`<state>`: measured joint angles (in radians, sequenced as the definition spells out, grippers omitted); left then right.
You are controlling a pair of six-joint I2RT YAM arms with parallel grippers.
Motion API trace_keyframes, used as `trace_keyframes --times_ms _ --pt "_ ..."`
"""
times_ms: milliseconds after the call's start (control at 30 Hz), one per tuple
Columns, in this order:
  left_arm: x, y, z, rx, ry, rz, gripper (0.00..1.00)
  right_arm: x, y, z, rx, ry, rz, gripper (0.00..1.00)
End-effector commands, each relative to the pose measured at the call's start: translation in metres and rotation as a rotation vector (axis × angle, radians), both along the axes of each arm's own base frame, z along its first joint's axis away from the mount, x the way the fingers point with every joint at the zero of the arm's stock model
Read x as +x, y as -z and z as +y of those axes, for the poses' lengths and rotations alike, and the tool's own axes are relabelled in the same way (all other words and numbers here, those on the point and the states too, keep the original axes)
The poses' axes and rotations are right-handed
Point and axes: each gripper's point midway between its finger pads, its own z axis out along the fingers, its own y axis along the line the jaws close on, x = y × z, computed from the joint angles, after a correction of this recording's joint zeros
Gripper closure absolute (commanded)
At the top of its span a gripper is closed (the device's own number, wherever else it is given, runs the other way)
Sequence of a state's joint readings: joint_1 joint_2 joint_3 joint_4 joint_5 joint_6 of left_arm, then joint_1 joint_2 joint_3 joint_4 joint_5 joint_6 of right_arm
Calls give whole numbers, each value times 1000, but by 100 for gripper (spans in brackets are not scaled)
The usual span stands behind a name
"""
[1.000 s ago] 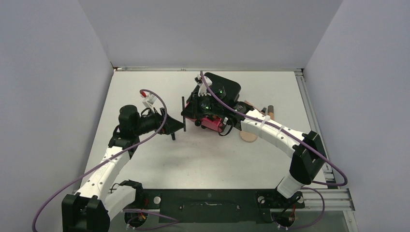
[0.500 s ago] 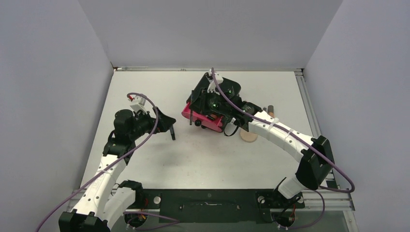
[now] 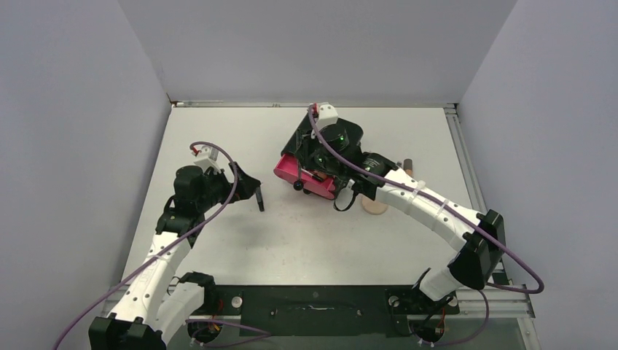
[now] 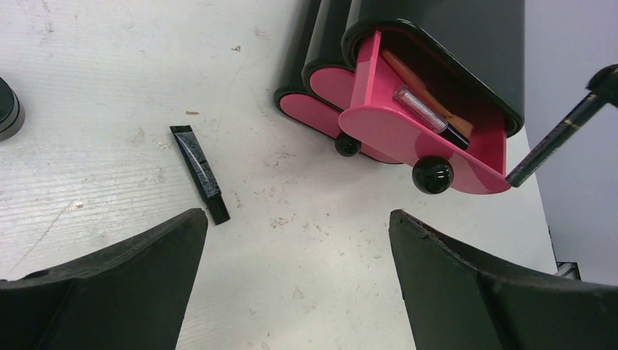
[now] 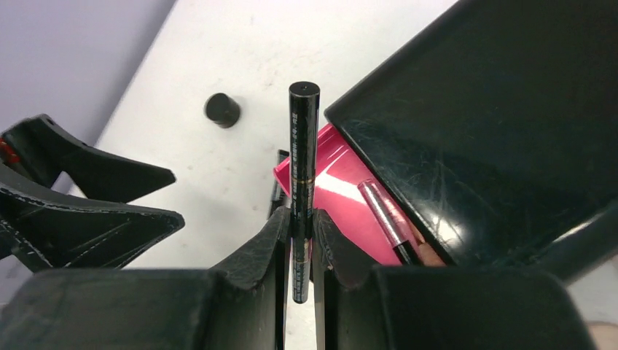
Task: Organize the makeup
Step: Place the makeup brush in the drawer.
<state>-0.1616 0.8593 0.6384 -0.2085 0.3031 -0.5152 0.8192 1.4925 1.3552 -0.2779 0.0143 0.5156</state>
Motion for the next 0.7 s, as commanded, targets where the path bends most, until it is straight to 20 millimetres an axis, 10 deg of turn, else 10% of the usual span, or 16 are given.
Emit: trace_keyframes --times_ms 0,667 --pt "8 -13 3 12 -16 -35 7 5 -37 0 -242 53 -212 95" --pt "9 -6 2 14 -8 -1 7 7 -7 -5 -664 -83 -328 93"
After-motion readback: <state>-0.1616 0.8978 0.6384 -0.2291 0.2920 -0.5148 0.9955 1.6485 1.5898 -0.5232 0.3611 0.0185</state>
